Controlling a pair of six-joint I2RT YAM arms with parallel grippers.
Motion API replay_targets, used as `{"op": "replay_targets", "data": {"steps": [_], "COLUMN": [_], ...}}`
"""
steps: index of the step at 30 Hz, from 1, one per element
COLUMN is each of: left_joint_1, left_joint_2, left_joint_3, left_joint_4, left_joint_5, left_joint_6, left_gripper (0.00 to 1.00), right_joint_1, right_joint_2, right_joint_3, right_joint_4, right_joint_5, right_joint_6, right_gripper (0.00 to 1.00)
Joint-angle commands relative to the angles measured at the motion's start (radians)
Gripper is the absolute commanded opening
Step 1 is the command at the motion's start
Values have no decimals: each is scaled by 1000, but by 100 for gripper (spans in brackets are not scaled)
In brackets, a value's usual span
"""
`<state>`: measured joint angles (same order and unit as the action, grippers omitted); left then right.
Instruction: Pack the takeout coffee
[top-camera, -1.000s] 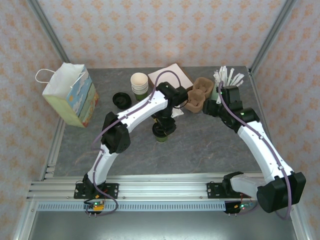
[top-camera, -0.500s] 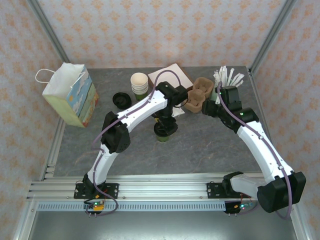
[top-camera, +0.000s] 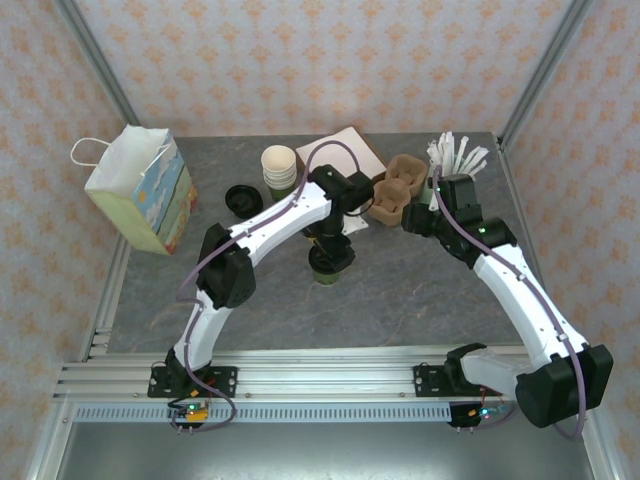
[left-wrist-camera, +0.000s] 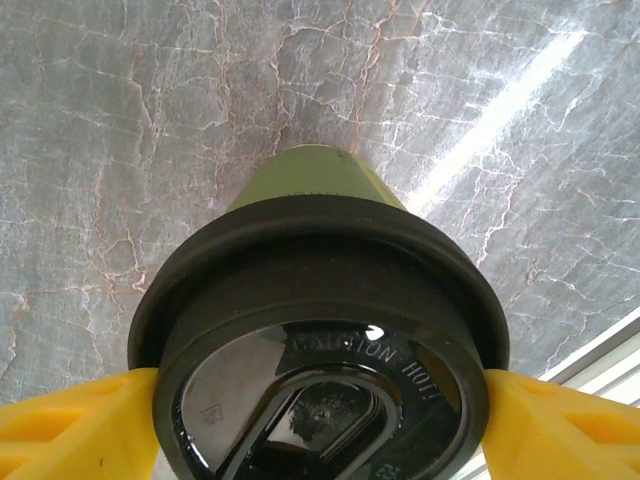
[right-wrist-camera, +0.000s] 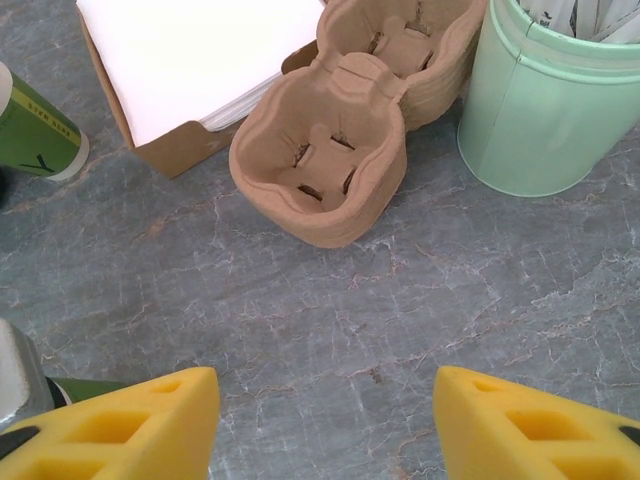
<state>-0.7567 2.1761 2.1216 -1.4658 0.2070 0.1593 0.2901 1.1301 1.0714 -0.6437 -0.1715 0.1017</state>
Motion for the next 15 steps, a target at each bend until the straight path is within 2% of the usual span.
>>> {"op": "replay_targets", "data": {"steps": [1, 9, 12, 15], "left_joint_1": [4, 7, 28, 93], "left_joint_2": [-66, -145, -244, -412], "left_joint_3": [-18, -62, -131, -292], "left_joint_4": [26, 87, 177, 348], "left_joint_5": [18, 9, 14, 30], "left_joint_6": [14, 6, -25, -106], "left_gripper": [80, 80, 80, 79], "right_joint_1": [10, 46, 87, 173], "right_joint_2": [-18, -27, -39, -45], "right_joint_3": [-8, -2, -8, -7], "right_joint_4": [-7, -20, -9, -10], "right_joint_5": [23, 10, -40, -60], "right_joint_6": [6, -5, -18, -32], "right_gripper": [59, 59, 60, 62]}}
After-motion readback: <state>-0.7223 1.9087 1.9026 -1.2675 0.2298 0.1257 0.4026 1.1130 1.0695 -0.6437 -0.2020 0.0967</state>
